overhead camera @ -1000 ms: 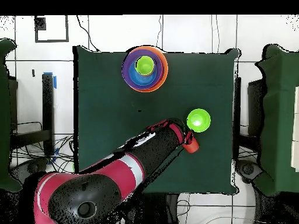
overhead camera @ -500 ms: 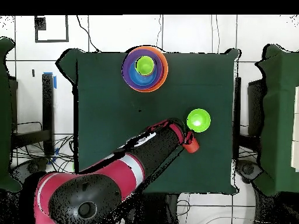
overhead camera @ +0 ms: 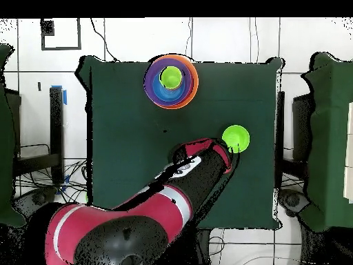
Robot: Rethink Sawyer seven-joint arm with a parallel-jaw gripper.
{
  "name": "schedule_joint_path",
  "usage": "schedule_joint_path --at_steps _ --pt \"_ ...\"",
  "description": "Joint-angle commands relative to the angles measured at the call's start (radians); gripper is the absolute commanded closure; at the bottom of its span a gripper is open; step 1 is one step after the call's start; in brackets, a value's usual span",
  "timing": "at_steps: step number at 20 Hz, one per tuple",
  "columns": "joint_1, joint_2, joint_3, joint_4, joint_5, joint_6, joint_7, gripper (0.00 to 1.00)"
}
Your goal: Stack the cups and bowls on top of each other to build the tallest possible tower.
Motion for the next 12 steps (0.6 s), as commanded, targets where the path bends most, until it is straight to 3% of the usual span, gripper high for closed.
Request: schedule_joint_path --at_steps 1,6,12 --pt "-0.066 -0.121 0.252 0.053 0.032 0.053 -0.024 1.0" --pt "-0.092 -0.115 0.282 0.042 0.019 0.045 -0.012 1.0" --pt "-0.14 -0.144 0.359 0.082 0.011 -0.053 0.005 1.0"
